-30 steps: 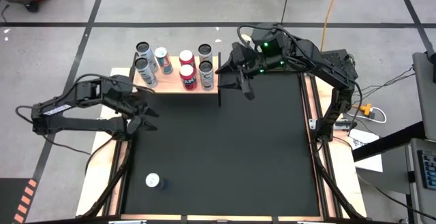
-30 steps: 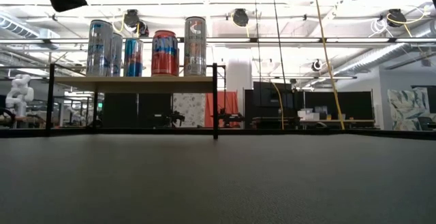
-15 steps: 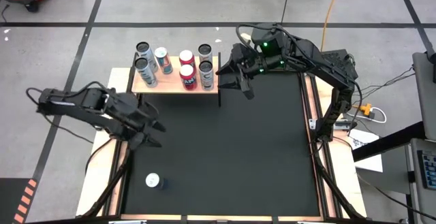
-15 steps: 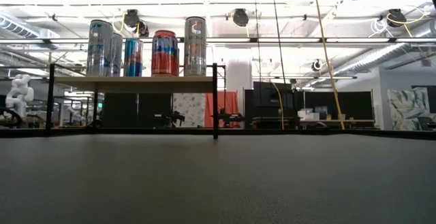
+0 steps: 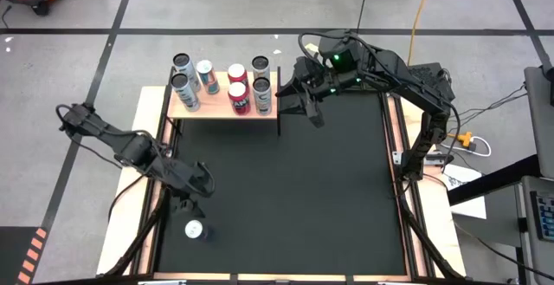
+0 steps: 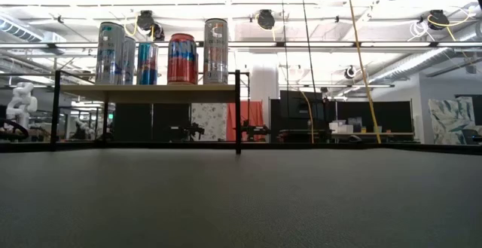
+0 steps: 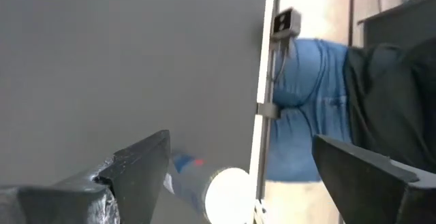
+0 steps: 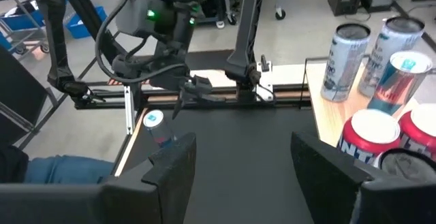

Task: Place canned beverage on shelf
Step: Put the blue soda can aligned with the other blue soda can on the shelf

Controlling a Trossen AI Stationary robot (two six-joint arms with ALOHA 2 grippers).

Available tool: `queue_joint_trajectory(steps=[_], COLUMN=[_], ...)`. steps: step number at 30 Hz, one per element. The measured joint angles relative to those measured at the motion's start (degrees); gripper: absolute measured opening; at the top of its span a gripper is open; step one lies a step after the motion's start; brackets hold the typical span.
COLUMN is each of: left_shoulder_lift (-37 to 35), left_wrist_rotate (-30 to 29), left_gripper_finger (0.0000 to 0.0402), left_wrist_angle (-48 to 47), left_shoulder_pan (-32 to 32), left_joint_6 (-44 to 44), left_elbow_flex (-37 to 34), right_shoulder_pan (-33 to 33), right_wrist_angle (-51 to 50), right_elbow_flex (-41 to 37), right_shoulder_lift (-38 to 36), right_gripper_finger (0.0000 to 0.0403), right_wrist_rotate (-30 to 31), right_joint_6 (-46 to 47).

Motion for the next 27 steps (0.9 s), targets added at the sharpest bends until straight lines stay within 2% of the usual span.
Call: queue_joint_trajectory(steps=[15,22,27], left_shoulder_lift=[8.3,11.5,13.4], left_wrist_rotate=[-2.3,-0.5,-0.5], left_gripper_finger=[0.0361,0.0361,0.0361], left_wrist_angle=[-4.2,-4.2,-4.2], left_shoulder_pan=[-8.2,-10.8,-12.6], left_joint_6=[-18.3,-24.2,-25.3], left_elbow_flex=[0.0,0.0,0.0], right_shoulder_pan=[0.0,0.0,0.0], right_wrist_angle=[-4.7,-4.7,-4.7], right_elbow_flex=[0.0,0.0,0.0], right_shoulder_lift=[0.0,0.0,0.0], right_gripper_finger=[0.0219,0.0219,0.0219], right_wrist_rotate=[0.0,0.0,0.0], right_joint_6=[0.0,-0.6,-1.7])
